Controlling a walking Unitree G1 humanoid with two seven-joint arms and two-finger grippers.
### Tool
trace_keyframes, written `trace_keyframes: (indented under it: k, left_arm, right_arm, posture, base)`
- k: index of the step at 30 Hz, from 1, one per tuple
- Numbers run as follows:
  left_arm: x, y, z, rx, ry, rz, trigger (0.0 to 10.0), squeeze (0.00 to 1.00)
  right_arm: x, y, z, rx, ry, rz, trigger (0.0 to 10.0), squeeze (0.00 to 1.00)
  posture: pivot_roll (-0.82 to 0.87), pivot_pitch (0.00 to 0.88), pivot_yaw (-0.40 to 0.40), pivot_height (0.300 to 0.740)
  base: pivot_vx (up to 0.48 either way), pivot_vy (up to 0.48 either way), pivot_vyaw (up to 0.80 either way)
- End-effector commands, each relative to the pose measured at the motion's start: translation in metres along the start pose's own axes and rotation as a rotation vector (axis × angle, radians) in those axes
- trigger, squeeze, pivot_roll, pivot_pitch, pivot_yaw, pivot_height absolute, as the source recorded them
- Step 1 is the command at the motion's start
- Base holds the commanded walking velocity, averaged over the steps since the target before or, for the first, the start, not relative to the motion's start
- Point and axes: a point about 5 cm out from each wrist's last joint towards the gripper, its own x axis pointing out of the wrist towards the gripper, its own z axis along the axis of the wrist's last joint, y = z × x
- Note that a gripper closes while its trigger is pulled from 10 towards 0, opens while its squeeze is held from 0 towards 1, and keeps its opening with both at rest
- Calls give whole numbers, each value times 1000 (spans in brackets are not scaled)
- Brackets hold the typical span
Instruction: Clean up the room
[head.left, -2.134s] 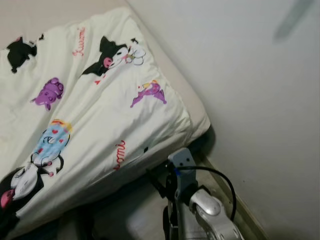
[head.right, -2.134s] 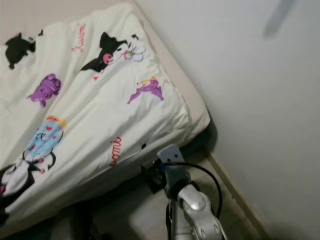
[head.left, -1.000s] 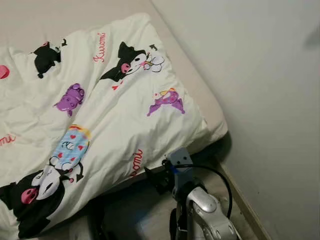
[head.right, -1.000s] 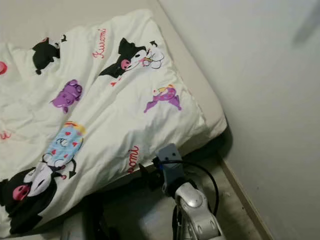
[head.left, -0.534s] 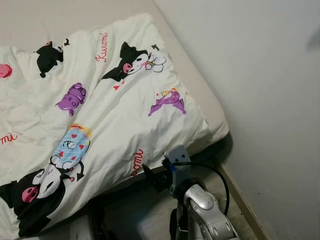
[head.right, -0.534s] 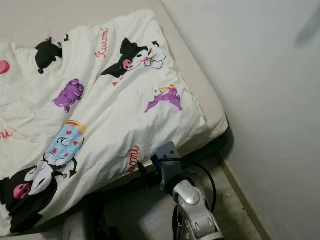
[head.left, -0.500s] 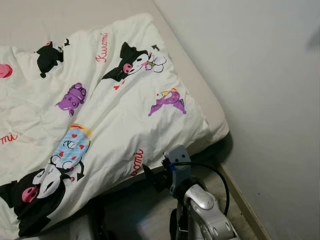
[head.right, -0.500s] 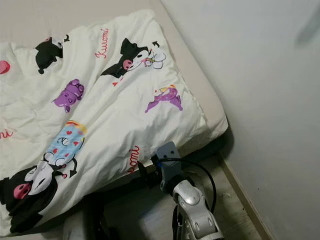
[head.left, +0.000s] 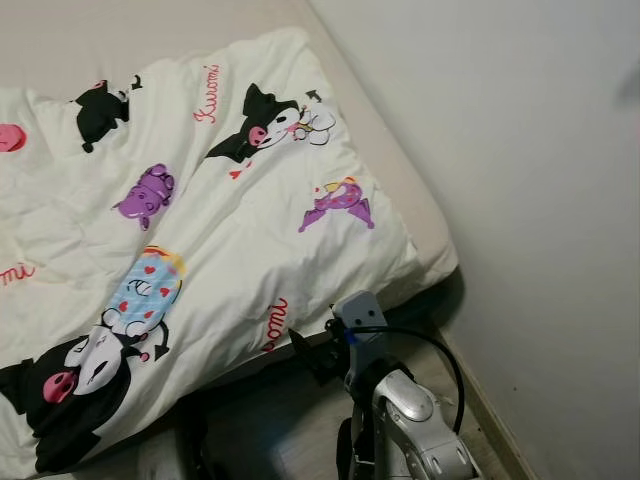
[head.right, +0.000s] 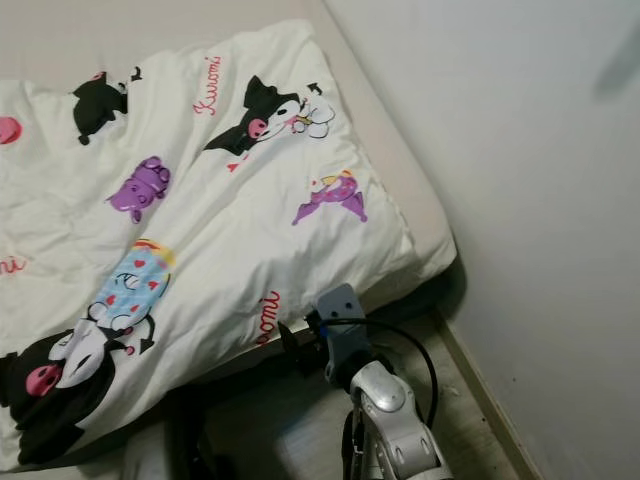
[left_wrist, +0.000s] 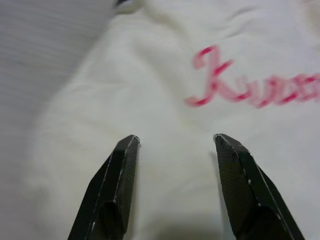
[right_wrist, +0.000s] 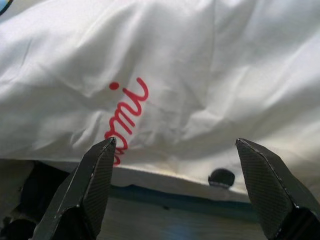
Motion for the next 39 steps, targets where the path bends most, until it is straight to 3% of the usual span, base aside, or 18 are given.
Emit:
trace_keyframes:
  k: [1, 8, 11, 14, 15, 22, 24, 25, 27, 30, 31, 32, 34, 35, 39]
  left_arm:
    - [-6, 6, -27, -15, 113, 26, 10000, 0]
    - [-6, 3, -43, -30, 171, 60, 10000, 0]
    - [-9, 15, -40, -14, 129, 134, 10000, 0]
    - [-15, 35, -24, 59, 29, 260, 10000, 0]
    - [-16, 40, -20, 49, 4, 281, 10000, 0]
    - [-19, 48, -15, 15, -19, 306, 10000, 0]
    - [-21, 50, -20, -1, 13, 305, 10000, 0]
    - [-24, 50, -33, 23, 95, 305, 10000, 0]
    - [-26, 50, -44, 26, 154, 301, 10000, 0]
    - [-28, 48, -52, 29, 191, 297, 10000, 0]
    - [-28, 46, -58, 19, 215, 290, 6706, 0]
    - [-28, 45, -60, 17, 218, 290, 4667, 0]
    - [-28, 45, -60, 17, 218, 290, 4667, 0]
    - [-29, 44, -62, 6, 222, 298, 0, 0]
    - [-31, 49, -63, -24, 215, 351, 0, 0]
  right_arm:
    - [-6, 3, -7, 20, 23, 14, 10000, 0]
    - [-9, 4, -9, 12, 30, 20, 10000, 0]
    - [-10, 3, -9, 12, 33, 15, 10000, 0]
    - [-12, 1, -10, 12, 35, 11, 10000, 0]
    - [-12, 1, -10, 12, 36, 11, 10000, 0]
    - [-11, 2, -10, 12, 35, 16, 10000, 0]
    - [-10, 3, -9, 14, 34, 19, 10000, 0]
    - [-9, 5, -9, 14, 33, 26, 10000, 0]
    - [-9, 6, -8, 11, 32, 33, 10000, 0]
    - [-9, 7, -8, 5, 33, 47, 10000, 0]
    - [-10, 9, -8, -6, 34, 67, 10000, 0]
    - [-11, 11, -8, -13, 35, 80, 10000, 0]
    - [-11, 11, -8, -13, 35, 80, 10000, 0]
    - [-12, 11, -8, -16, 35, 86, 10000, 0]
    - [-12, 9, -8, -19, 36, 81, 10000, 0]
  posture:
    - [-146, 465, -57, 561]
    - [-159, 469, -53, 561]
    - [-159, 468, -51, 561]
    - [-151, 466, -49, 561]
    - [-151, 466, -49, 561]
    - [-148, 466, -53, 561]
    - [-148, 467, -56, 561]
    - [-154, 469, -59, 561]
    - [-164, 470, -66, 561]
    - [-167, 469, -67, 561]
    - [-169, 469, -67, 561]
    - [-172, 469, -69, 561]
    - [-172, 469, -69, 561]
    - [-172, 470, -68, 561]
    - [-172, 467, -65, 561]
  base:
    - [0, 0, 0]
    - [0, 0, 0]
    - [0, 0, 0]
    - [0, 0, 0]
    - [0, 0, 0]
    - [0, 0, 0]
    - [0, 0, 0]
    - [0, 0, 0]
    - [0, 0, 0]
    - [0, 0, 0]
    - [0, 0, 0]
    - [0, 0, 0]
    - [0, 0, 0]
    - [0, 0, 0]
    - [0, 0, 0]
